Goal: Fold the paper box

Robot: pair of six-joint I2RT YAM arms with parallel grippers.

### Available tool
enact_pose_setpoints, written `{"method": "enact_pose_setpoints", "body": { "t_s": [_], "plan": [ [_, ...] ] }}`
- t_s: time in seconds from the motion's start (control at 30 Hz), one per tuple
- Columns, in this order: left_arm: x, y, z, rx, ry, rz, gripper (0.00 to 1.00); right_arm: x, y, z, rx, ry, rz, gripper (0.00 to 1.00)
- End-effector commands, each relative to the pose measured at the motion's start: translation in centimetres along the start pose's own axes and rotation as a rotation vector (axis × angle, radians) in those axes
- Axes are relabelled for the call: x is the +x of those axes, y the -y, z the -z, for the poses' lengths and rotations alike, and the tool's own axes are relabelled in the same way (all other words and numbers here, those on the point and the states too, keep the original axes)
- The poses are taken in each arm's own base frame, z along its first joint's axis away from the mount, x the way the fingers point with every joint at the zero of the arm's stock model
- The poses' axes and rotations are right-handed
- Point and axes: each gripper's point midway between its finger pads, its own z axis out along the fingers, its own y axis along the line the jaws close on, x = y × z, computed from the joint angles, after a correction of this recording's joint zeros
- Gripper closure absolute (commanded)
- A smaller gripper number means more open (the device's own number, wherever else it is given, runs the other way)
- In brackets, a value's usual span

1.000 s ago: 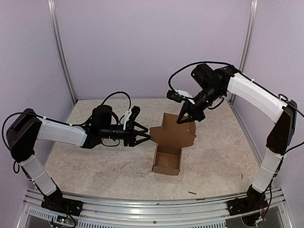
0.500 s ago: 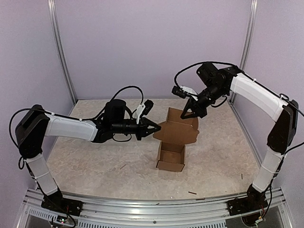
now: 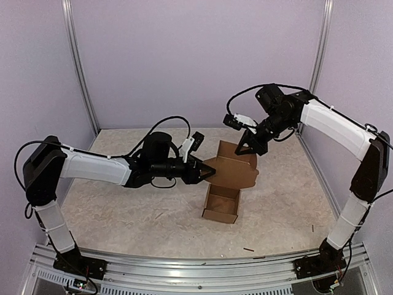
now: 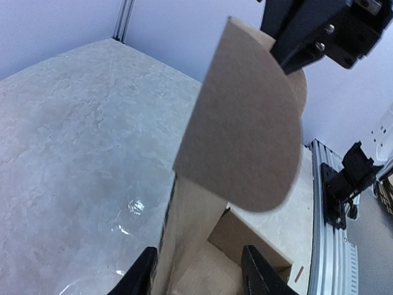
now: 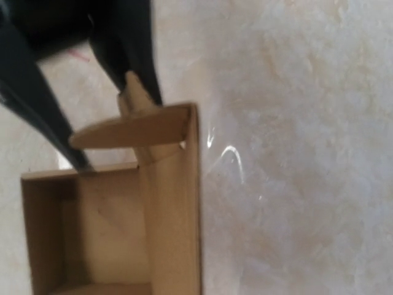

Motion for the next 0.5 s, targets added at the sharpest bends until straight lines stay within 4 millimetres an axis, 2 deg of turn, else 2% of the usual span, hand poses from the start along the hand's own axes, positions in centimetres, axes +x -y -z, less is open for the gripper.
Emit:
{"method": "enact_pose_setpoints", "body": {
  "t_s": [0.0, 0.07, 0.13, 0.17, 0.27, 0.37, 0.4, 0.47],
  "plan": [
    [-1.3, 2.7, 5.1, 0.007, 0.012, -0.178, 0.48, -0.2, -0.2, 1.7, 0.061, 0.048, 0.085, 1.0],
    [-1.2, 2.3, 6.7, -0.03, 0.012, -0.213, 0.44, -0.1, -1.3, 1.8, 0.019, 0.063, 0.116, 1.0],
    [-1.5, 1.0, 8.3, -0.069, 0.039, -0.209, 0.44, -0.1, -2.4, 2.0, -0.026, 0.079, 0.151, 1.0],
    [-1.7, 0.0, 8.9, -0.089, 0.054, -0.196, 0.44, -0.1, -2.9, 2.1, -0.047, 0.085, 0.169, 1.0],
    [-1.7, -4.6, 9.9, -0.185, 0.064, -0.139, 0.47, -0.1, -4.0, 2.5, -0.092, 0.099, 0.21, 1.0],
    [-1.0, -8.6, 9.0, -0.244, 0.03, -0.092, 0.48, -0.2, -4.8, 2.9, -0.115, 0.11, 0.236, 1.0],
    [-1.2, -9.3, 8.4, -0.238, 0.024, -0.09, 0.49, -0.2, -5.0, 3.0, -0.123, 0.11, 0.244, 1.0],
    [-0.6, -9.0, 6.8, -0.157, -0.004, -0.103, 0.5, -0.3, -5.2, 3.1, -0.124, 0.11, 0.25, 1.0]
  ]
}}
